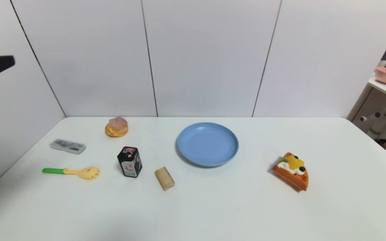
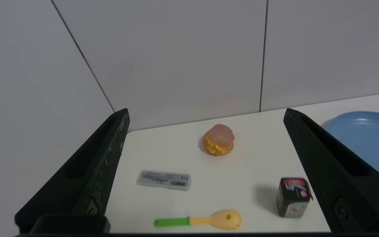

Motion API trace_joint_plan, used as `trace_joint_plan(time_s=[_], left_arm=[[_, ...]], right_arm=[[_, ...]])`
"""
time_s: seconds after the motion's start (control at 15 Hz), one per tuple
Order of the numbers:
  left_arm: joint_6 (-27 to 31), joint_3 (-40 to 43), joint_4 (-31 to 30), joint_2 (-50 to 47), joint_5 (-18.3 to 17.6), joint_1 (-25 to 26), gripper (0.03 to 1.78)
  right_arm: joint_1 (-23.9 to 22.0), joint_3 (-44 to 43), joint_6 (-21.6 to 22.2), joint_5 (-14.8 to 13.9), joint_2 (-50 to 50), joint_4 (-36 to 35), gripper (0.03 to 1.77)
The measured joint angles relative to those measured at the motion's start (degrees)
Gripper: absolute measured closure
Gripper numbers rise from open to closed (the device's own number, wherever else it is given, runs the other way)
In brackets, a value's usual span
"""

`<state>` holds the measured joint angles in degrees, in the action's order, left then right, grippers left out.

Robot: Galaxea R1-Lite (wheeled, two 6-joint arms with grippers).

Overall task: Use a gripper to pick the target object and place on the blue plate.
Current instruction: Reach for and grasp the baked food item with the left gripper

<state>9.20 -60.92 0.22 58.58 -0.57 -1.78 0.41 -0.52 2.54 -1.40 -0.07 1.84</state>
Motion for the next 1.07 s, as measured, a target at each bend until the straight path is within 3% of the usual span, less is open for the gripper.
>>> trace_joint_plan(time_s=[0.33, 0.87, 1.07], left_arm=[[0.5, -19.9, 4.0, 23.0, -0.2, -0.8, 0.12], [0.3, -34.8, 10.9, 48.9, -0.2, -2.4, 0.12], [-1.8, -39.1, 17.9, 55.2, -0.2, -2.2, 0.12]], right_arm=[[0.0, 0.0, 0.0, 0.0, 0.0, 0.0, 0.10], [0.0, 0.0, 0.0, 0.0, 0.0, 0.0, 0.10], [0.0, 0.0, 0.0, 0.0, 0.0, 0.0, 0.10]])
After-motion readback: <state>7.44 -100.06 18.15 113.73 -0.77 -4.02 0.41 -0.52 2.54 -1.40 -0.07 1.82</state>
